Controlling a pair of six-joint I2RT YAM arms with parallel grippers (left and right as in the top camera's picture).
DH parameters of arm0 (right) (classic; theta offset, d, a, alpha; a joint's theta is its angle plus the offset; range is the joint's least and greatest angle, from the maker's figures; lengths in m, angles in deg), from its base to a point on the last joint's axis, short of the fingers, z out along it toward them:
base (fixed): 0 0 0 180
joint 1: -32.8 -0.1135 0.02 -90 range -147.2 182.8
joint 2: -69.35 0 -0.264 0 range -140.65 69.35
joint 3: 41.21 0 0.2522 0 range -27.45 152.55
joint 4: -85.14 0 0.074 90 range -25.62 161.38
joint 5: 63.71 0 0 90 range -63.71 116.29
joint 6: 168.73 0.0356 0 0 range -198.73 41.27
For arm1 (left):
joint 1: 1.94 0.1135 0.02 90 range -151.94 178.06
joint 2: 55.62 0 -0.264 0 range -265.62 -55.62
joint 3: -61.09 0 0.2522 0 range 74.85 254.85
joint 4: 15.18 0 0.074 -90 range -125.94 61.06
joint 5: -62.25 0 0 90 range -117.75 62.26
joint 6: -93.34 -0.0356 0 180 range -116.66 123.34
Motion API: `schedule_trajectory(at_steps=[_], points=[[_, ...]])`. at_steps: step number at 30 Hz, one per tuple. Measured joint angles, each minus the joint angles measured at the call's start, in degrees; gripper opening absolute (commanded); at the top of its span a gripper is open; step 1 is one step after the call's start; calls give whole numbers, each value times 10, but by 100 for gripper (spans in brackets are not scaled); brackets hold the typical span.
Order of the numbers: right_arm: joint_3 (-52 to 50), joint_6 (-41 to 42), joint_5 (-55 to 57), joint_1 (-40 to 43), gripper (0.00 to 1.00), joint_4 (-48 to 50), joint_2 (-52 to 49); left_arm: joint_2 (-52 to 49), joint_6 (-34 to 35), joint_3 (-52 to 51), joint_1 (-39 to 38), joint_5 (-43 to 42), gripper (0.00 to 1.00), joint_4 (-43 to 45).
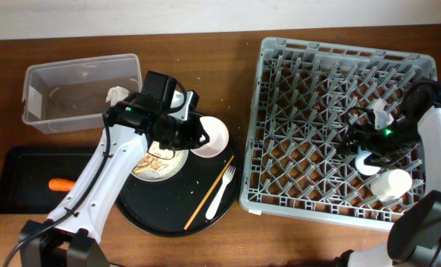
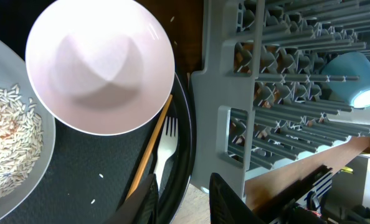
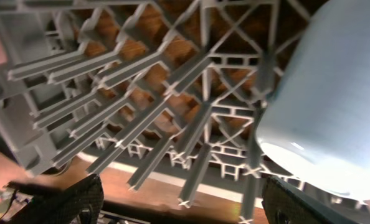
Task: Sort waste into correct bins and load items into the dishwasher rack
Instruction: 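Place the blue cup upside down in the rack with the right gripper, then move the right gripper back toward the pink bowl on the tray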
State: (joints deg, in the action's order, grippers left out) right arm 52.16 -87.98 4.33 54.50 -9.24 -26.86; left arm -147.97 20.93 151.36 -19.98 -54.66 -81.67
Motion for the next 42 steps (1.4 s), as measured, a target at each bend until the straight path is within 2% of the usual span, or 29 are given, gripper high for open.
schedule_trajectory(at_steps=[6,13,19,20,22,24,26,27,30,33,38,42], points=[[-1,5,20,0,86,14,0,0,0,0,0,0,27,0],[-2,102,188,0,89,113,0,0,0,0,0,0,27,-2],[38,132,221,0,93,87,0,0,0,0,0,0,27,-2],[49,129,199,0,92,72,0,0,0,0,0,0,27,-3],[58,95,123,-3,82,50,0,0,0,0,0,9,27,-2],[58,18,-11,-17,77,10,0,0,0,0,0,16,27,-3],[59,-33,-96,-71,60,3,0,0,0,0,0,37,27,-7],[59,-46,-114,-108,44,11,0,0,0,1,0,59,27,-21],[61,-49,-144,-230,43,69,0,0,7,1,2,192,28,-96],[62,-9,-152,-325,42,126,-2,0,18,1,24,251,28,-123],[62,74,-99,-458,42,186,-41,0,20,1,78,278,29,-127],[60,106,-38,-498,43,188,-77,0,20,1,79,279,29,-128]])
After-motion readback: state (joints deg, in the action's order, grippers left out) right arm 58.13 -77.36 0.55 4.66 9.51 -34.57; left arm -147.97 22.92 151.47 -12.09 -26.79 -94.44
